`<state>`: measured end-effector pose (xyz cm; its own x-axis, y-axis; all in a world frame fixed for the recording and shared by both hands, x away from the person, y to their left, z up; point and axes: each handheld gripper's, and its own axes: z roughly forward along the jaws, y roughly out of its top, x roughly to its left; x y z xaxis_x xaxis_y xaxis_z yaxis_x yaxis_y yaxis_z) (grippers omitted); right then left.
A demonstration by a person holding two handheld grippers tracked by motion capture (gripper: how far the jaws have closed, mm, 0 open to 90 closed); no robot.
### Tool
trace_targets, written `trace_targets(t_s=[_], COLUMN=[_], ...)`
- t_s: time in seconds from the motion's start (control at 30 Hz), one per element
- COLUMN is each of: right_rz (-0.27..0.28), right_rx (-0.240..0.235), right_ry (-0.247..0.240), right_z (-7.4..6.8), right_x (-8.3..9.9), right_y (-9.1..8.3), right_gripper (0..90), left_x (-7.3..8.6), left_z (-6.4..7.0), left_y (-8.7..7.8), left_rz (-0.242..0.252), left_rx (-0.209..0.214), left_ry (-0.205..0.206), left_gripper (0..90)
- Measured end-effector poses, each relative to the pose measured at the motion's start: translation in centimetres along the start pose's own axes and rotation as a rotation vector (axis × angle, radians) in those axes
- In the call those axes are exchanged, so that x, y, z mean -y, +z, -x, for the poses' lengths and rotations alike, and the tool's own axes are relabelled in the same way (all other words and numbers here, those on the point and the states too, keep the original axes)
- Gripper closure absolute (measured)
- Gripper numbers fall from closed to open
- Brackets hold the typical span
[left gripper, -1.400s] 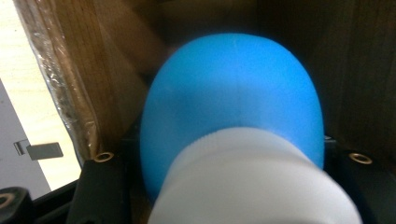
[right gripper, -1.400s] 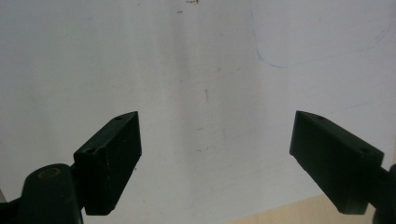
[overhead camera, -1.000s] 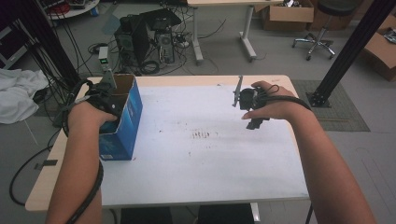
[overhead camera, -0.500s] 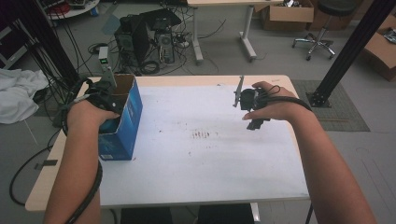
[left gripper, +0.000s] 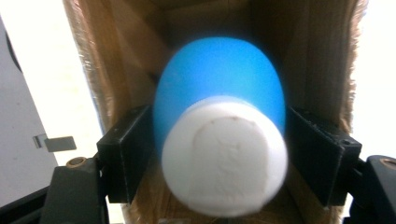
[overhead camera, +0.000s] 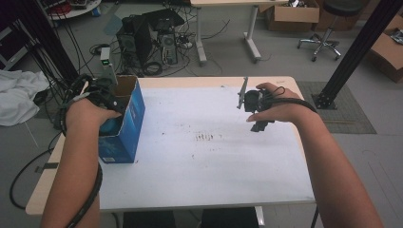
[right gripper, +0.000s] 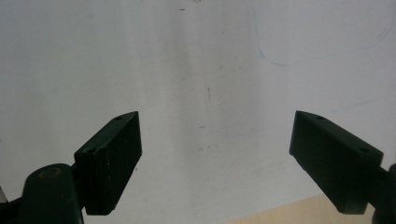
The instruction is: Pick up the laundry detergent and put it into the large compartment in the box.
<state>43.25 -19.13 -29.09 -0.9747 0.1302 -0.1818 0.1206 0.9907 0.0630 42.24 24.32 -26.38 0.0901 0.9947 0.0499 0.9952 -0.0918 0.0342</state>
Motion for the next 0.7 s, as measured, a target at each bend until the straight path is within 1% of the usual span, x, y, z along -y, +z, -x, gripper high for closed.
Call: trace_targets(t_s=[0.13, 0.23, 0.27, 0.33, 0.43, 0.5, 0.6, 0.7], right_rz=[-0.003, -0.003, -0.002, 0.0, -0.004, -0.005, -0.004, -0.004], right_rx=[-0.001, 0.0, 0.0, 0.0, 0.0, 0.001, 0.003, -0.001], right_ry=[0.003, 0.003, 0.003, 0.004, 0.005, 0.004, 0.007, 0.008], right_z=[0.0, 0.0, 0.0, 0.0, -0.1, -0.1, -0.2, -0.2], right_x=[0.0, 0.0, 0.0, 0.1, 0.2, 0.2, 0.3, 0.2], right_y=[0.1, 0.0, -0.1, -0.1, -0.1, -0.2, -0.3, -0.3], right_gripper=[16.9, 17.0, 17.0, 17.0, 16.9, 17.0, 16.9, 16.9], left_x=[0.1, 0.3, 0.3, 0.3, 0.5, 0.6, 0.7, 0.8], left_z=[0.0, 0.1, 0.1, 0.1, 0.0, -0.1, -0.2, -0.2], left_y=[-0.6, -1.1, -1.2, -1.4, -1.6, -1.9, -2.2, -2.5], left_rz=[-0.002, 0.004, 0.005, 0.007, 0.001, 0.007, 0.007, 0.018], left_rx=[-0.004, -0.005, -0.009, -0.009, -0.011, -0.013, 0.0, 0.005], left_ry=[-0.001, 0.001, 0.009, 0.012, 0.01, 0.009, 0.009, 0.014], left_gripper=[20.8, 20.6, 20.6, 20.6, 19.6, 18.6, 16.1, 15.3])
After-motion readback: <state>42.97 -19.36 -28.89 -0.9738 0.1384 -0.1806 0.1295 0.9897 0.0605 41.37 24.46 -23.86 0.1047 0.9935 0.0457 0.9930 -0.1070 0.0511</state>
